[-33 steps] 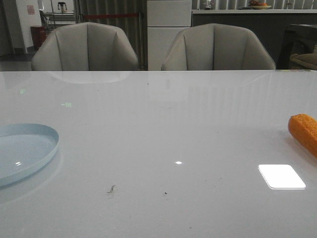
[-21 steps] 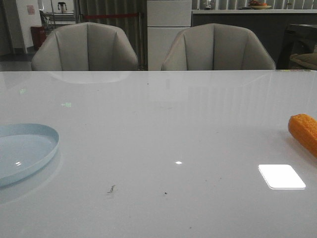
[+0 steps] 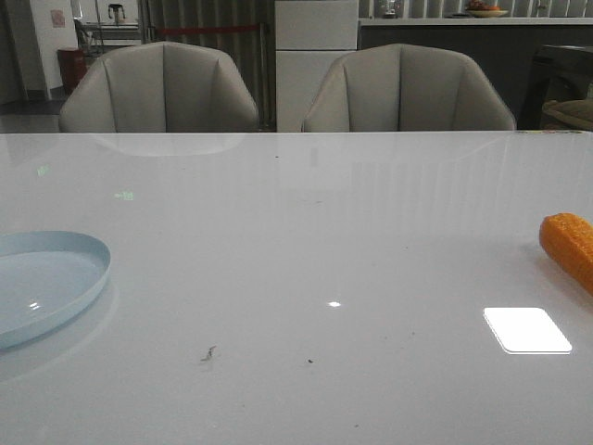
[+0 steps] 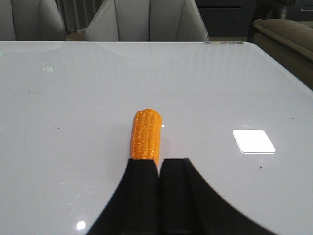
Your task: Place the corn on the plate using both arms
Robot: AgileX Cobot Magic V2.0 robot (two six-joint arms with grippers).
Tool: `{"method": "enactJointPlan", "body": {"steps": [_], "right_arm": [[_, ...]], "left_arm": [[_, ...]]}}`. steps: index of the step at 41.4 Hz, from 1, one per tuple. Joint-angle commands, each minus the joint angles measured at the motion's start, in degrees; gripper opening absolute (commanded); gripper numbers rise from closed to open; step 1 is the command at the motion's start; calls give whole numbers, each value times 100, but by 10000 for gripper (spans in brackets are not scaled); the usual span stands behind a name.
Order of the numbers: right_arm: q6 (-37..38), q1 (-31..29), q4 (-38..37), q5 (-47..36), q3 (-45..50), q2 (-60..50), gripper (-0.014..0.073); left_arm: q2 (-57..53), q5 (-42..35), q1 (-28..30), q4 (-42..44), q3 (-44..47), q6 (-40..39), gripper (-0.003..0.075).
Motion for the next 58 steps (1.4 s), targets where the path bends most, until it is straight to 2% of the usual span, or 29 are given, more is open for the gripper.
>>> {"method": "enactJointPlan", "body": {"steps": [1,6,12,14,19,25,32,37,46,58], "right_arm": [[-39,-7,3,-637,-133,47,49],[-39,-7,3,-956,-133,47,49],[169,-7,3,-1804,-228,47,49],[210,-7,3,-1990,-384,57,49],[210,-7,3,-1692,-1128,78,49],[210,-7,3,-645,-2272,399,49],[210,-7,3,9,-3554,1379,49],[210,-7,3,209,-4223,2131,49],[210,-7,3,175,-4528,3331,49],[210,-7,3,209,-4528,4440,49]], "left_arm": [[-104,-667,-5,-60,208,-30,92],[-104,-1181,-5,-60,208,-30,92],[-104,-2176,-5,-60,195,-30,92],[-104,-2270,-5,-60,114,-30,92],[-95,-2110,-5,140,-344,-30,92],[72,-1802,-5,790,-1199,-30,92],[819,-1307,-5,932,-2295,-30,92],[1598,-1233,-5,932,-2981,-30,92],[2994,-636,-5,932,-3728,-30,92],[4425,-627,-5,932,-3740,-30,92]]}}
